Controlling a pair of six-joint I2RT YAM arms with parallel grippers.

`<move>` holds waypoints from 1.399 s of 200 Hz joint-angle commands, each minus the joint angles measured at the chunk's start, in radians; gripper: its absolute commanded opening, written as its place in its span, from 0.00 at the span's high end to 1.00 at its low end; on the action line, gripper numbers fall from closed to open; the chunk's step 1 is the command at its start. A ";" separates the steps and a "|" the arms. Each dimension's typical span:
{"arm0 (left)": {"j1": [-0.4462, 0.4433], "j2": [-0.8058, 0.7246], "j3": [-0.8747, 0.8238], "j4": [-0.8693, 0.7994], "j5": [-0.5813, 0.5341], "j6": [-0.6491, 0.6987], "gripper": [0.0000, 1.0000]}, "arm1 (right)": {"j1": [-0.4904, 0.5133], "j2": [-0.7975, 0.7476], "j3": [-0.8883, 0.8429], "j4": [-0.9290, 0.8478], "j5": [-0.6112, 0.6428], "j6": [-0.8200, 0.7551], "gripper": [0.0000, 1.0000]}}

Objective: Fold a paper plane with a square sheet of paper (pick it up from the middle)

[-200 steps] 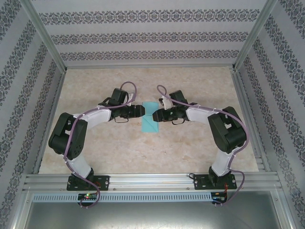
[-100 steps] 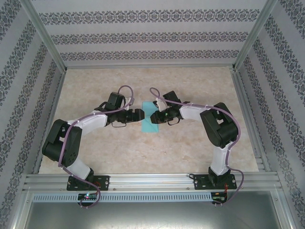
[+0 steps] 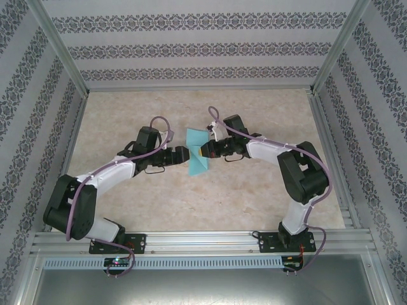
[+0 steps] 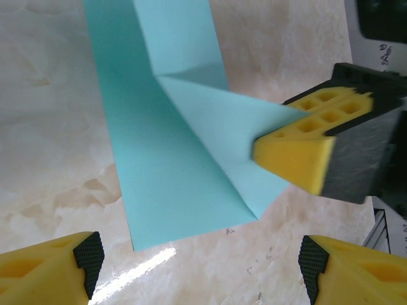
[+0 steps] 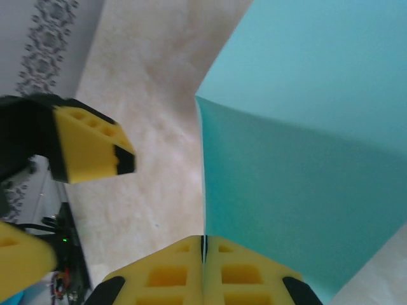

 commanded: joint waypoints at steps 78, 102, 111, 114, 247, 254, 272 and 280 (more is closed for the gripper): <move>0.004 -0.120 -0.080 0.097 -0.047 -0.148 0.17 | -0.026 -0.147 -0.031 0.122 -0.085 0.149 1.00; 0.003 -0.130 -0.100 0.145 -0.022 -0.201 0.17 | -0.034 -0.168 -0.050 0.166 -0.083 0.189 1.00; 0.004 -0.132 -0.102 0.148 -0.018 -0.211 0.17 | -0.034 -0.172 -0.052 0.171 -0.081 0.193 1.00; 0.004 -0.132 -0.102 0.144 -0.021 -0.211 0.17 | -0.034 -0.175 -0.053 0.172 -0.081 0.195 1.00; -0.007 -0.024 -0.066 0.529 -0.006 -0.487 0.20 | 0.020 -0.135 -0.071 0.281 -0.124 0.274 1.00; -0.007 -0.013 -0.063 0.546 -0.006 -0.498 0.20 | 0.023 -0.133 -0.073 0.290 -0.127 0.279 1.00; -0.010 0.003 -0.051 0.580 -0.001 -0.517 0.22 | 0.027 -0.125 -0.072 0.296 -0.128 0.284 1.00; -0.012 0.007 -0.043 0.577 0.003 -0.516 0.24 | 0.029 -0.120 -0.075 0.303 -0.130 0.289 1.00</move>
